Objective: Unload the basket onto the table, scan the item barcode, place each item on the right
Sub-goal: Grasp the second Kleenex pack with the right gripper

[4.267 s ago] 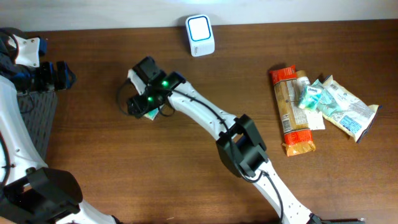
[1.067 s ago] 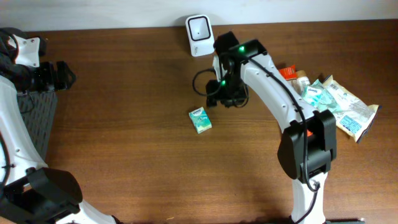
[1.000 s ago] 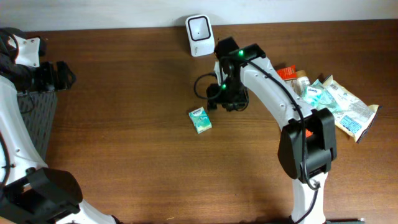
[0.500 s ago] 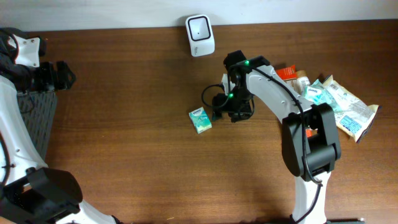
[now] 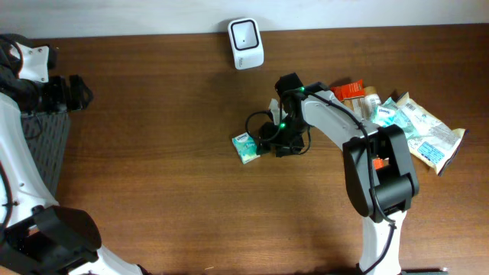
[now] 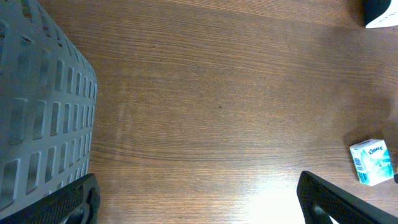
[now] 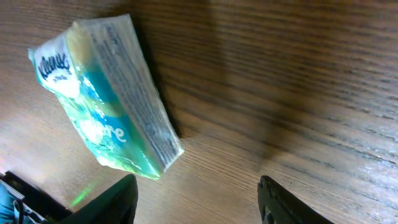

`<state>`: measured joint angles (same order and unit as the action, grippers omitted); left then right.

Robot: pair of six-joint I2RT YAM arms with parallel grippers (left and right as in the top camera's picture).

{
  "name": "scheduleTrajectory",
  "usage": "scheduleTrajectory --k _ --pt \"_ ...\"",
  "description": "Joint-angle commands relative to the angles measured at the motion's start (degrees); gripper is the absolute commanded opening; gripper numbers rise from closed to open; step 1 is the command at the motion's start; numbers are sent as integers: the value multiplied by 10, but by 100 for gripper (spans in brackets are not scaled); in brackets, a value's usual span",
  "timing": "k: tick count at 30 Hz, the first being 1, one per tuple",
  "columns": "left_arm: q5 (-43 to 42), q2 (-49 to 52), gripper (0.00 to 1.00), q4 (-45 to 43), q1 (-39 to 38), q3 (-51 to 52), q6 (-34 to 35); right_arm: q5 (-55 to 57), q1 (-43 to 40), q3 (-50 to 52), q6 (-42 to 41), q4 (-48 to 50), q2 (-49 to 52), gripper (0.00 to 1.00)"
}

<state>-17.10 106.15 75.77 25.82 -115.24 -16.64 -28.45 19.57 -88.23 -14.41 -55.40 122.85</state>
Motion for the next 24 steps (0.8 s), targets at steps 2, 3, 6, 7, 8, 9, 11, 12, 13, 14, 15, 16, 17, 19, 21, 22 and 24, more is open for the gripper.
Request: scheduleTrajectory --k 2,3,6,7,8,9,11,12,13,14,15,16,17,19,21,22,24 --pt "0 0 99 0 2 0 6 -31 0 5 -7 19 -7 60" --pt "0 0 99 0 2 0 6 -31 1 5 -18 26 -7 60" --pt "0 0 99 0 2 0 6 -30 7 6 -29 34 -7 60" --pt "0 0 99 0 2 0 6 -28 11 6 -36 37 -7 60" --pt "0 0 99 0 2 0 5 -28 14 7 -42 41 -7 60" --pt "0 0 99 0 2 0 6 -28 18 7 -45 44 -7 59" --pt "0 0 99 0 2 0 6 -26 22 10 -48 54 -7 59" --pt "0 0 99 0 2 0 6 -26 23 12 -57 58 -7 58" --pt "0 0 99 0 2 0 6 -26 22 17 -62 66 -7 56" --pt "0 0 99 0 2 0 6 -26 22 23 -71 75 -7 56" --pt "0 0 99 0 2 0 6 -26 22 29 -75 84 -7 56" --pt "0 0 99 0 2 0 6 -26 22 38 -78 94 -7 55" --pt "0 0 99 0 2 0 6 -26 22 43 -82 100 -7 55" --pt "0 0 99 0 2 0 6 -26 22 46 -84 113 -7 53" --pt "0 0 99 0 2 0 6 -27 22 47 -87 124 -7 48" --pt "0 0 99 0 2 0 6 -27 23 47 -89 124 -7 44" --pt "0 0 99 0 2 0 6 -27 23 47 -89 122 -7 34"
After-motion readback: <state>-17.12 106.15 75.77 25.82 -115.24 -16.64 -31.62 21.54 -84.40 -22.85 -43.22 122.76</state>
